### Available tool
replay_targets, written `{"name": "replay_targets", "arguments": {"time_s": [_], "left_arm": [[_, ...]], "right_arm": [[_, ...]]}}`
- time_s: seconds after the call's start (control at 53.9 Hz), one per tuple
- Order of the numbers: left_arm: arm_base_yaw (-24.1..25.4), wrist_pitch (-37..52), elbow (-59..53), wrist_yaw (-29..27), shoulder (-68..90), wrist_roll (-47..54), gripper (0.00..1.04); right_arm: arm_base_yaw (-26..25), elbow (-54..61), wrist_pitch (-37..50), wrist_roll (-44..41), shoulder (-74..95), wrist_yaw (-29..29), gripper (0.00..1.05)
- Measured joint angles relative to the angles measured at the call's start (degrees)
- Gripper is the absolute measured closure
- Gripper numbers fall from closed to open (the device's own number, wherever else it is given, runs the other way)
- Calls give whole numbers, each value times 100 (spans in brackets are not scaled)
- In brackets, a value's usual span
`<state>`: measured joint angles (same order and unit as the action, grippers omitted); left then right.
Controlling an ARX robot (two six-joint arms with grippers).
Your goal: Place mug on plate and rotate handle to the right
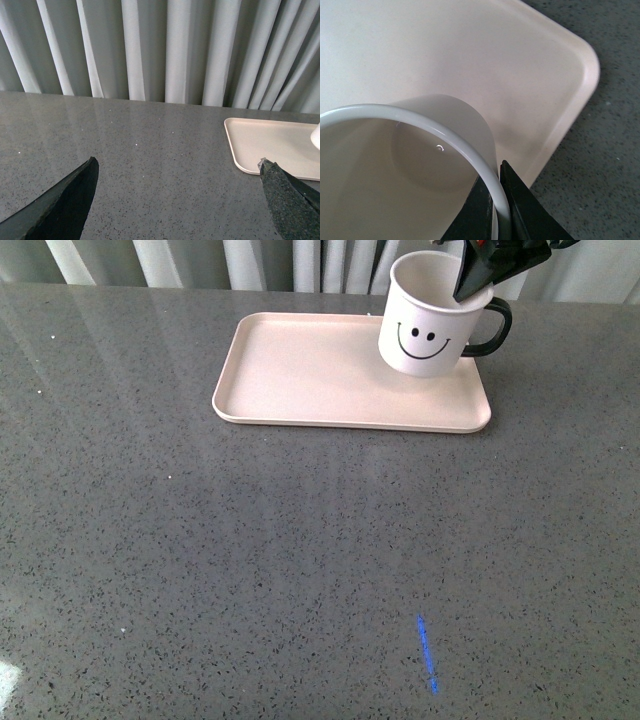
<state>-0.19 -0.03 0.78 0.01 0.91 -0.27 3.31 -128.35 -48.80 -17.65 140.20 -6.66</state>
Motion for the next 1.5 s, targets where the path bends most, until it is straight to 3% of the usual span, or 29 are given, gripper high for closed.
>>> {"name": "replay_targets", "arguments": {"time_s": [0.723,1.169,1.41,1.503], "left_arm": [[0,0,0,0,0,0,9],[0,0,0,0,0,0,9],[0,0,0,0,0,0,9],[0,0,0,0,0,0,9]], "right_arm": [[310,-1329,-658,-925,984,-162,103],[337,-1410,-752,-1333,1084,-175,103],[337,-1412,-752,-1421,1099,-175,72],[337,-1447,-761,-1502,1115,-175,55]]}}
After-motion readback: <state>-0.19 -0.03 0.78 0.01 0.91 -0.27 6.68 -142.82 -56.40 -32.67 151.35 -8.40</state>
